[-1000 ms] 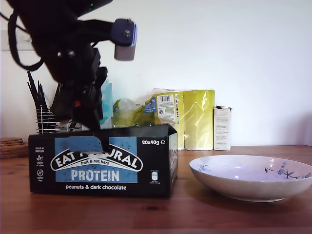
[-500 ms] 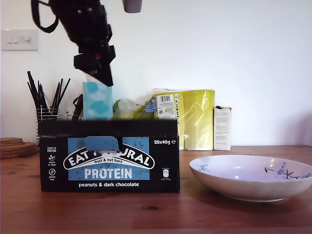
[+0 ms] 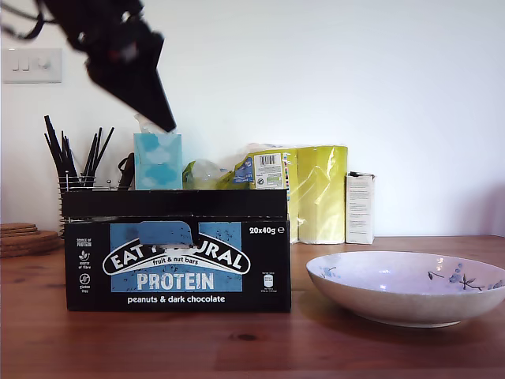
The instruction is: Open the carton box of snackbars
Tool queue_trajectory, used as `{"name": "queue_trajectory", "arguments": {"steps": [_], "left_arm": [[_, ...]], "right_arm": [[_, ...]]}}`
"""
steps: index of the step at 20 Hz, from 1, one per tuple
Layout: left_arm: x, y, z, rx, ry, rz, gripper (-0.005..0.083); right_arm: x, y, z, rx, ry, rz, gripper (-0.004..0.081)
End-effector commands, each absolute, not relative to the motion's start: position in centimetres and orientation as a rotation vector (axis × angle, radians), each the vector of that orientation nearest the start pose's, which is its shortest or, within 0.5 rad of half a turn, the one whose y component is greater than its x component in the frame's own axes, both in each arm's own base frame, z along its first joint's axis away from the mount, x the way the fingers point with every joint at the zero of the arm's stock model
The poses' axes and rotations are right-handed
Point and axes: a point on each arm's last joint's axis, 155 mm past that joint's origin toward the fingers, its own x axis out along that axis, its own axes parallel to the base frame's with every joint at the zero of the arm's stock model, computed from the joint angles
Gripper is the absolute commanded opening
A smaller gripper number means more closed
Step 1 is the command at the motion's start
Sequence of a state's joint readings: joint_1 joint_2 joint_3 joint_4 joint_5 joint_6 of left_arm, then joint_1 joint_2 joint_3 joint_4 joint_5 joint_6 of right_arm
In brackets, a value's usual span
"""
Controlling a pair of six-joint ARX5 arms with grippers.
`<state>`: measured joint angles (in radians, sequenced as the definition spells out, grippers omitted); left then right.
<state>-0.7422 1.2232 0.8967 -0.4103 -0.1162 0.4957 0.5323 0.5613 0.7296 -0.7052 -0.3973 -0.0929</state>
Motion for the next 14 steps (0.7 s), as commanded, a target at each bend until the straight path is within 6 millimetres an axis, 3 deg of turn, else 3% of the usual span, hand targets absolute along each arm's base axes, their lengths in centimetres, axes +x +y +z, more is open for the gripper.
{"name": "queue_trajectory", "arguments": {"steps": [1,5,14], "left_arm": [[28.2,-23.1,14.3,0.739,0.506,-0.748,-0.0019],[28.9,-22.3,14.2,0.600,0.347,-0.662,-0.0019],[29.7,-23.5,11.4,0.579,0.326,-0.687,-0.0019]], "right_arm": [[16.6,17.9,22.1,-0.138,0.500,0.927,-0.0013],[16.5,17.8,23.1,-0.137,0.450,0.927,-0.0013],[16.5,17.8,23.2,-0.140,0.446,0.928,-0.0013]]}}
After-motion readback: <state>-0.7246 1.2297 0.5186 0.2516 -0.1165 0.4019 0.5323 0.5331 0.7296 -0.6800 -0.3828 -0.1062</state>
